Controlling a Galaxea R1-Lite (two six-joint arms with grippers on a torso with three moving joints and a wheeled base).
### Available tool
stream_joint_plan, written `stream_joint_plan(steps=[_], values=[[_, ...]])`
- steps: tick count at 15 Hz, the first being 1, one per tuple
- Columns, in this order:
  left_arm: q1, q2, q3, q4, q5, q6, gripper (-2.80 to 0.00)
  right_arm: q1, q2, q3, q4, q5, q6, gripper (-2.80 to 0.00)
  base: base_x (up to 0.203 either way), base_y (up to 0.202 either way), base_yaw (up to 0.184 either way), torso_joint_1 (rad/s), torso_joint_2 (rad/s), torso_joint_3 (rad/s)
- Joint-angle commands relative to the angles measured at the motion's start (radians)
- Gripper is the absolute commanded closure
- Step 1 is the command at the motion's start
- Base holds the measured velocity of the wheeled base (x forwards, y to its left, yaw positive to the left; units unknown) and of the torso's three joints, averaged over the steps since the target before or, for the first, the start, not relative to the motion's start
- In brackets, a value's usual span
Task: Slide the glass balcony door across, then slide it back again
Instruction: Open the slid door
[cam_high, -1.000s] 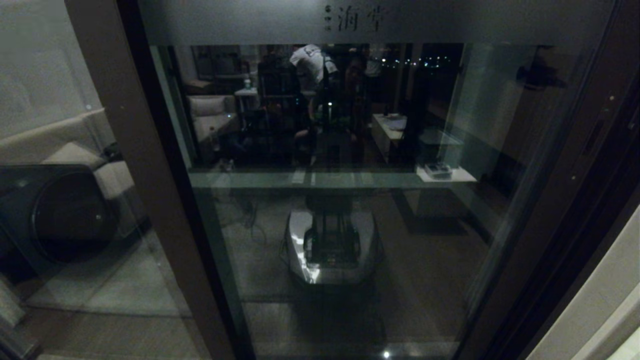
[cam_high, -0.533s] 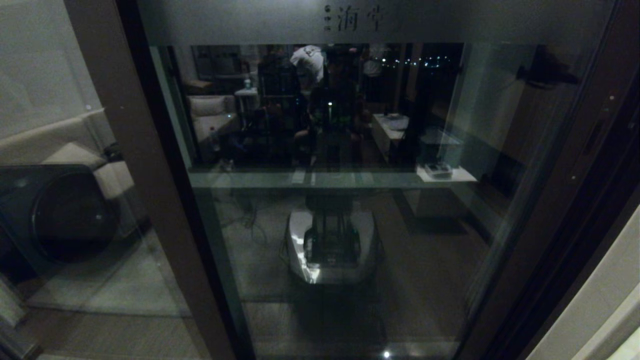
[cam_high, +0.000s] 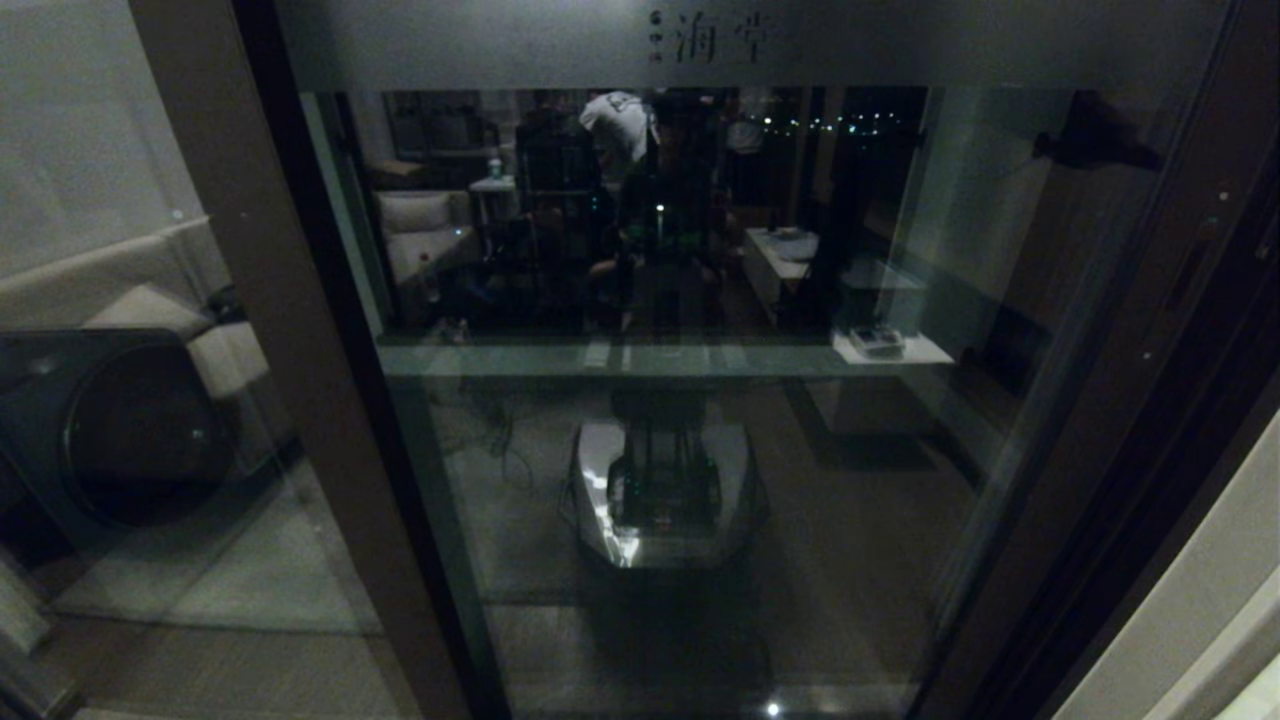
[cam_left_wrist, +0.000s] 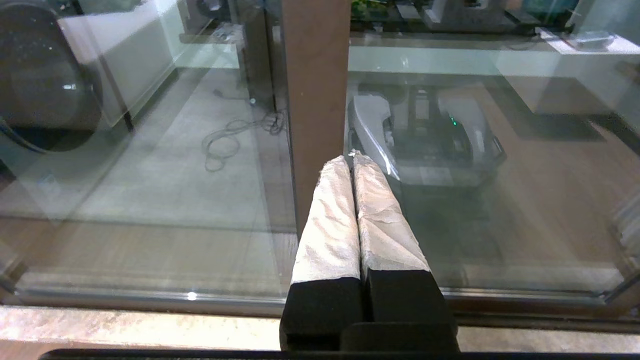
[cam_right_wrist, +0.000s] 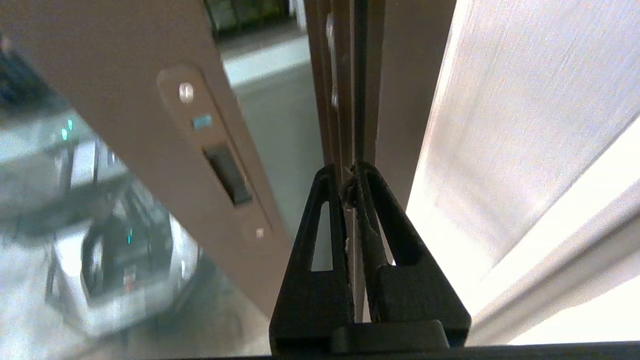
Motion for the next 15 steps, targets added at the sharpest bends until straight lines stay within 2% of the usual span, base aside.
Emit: stream_joint_plan(steps=[1,3,7,15], values=[[0.000,0.000,0.000,0.000,0.000,0.000,0.00,0.008,0.018,-0.027,0.028,0.004,-0.027,0.00,0.000,0.000,0.000,0.000,0.00,0.000],[0.000,0.000,0.000,0.000,0.000,0.000,0.00,0.017,0.068,-0.078,0.048,0.005,-0.062,0.00,0.000,0.000,0.000,0.000,0.00,0.000],[0.000,0.000,0.000,0.000,0.000,0.000,0.00,0.018,0.182,-0.227,0.137,0.007,-0.082,0.00,0.000,0.000,0.000,0.000,0.00,0.000],[0.000,0.000,0.000,0.000,0.000,0.000,0.00,0.047,0.239,-0.242,0.149,0.056,-0.092,0.00,0.000,0.000,0.000,0.000,0.00,0.000]])
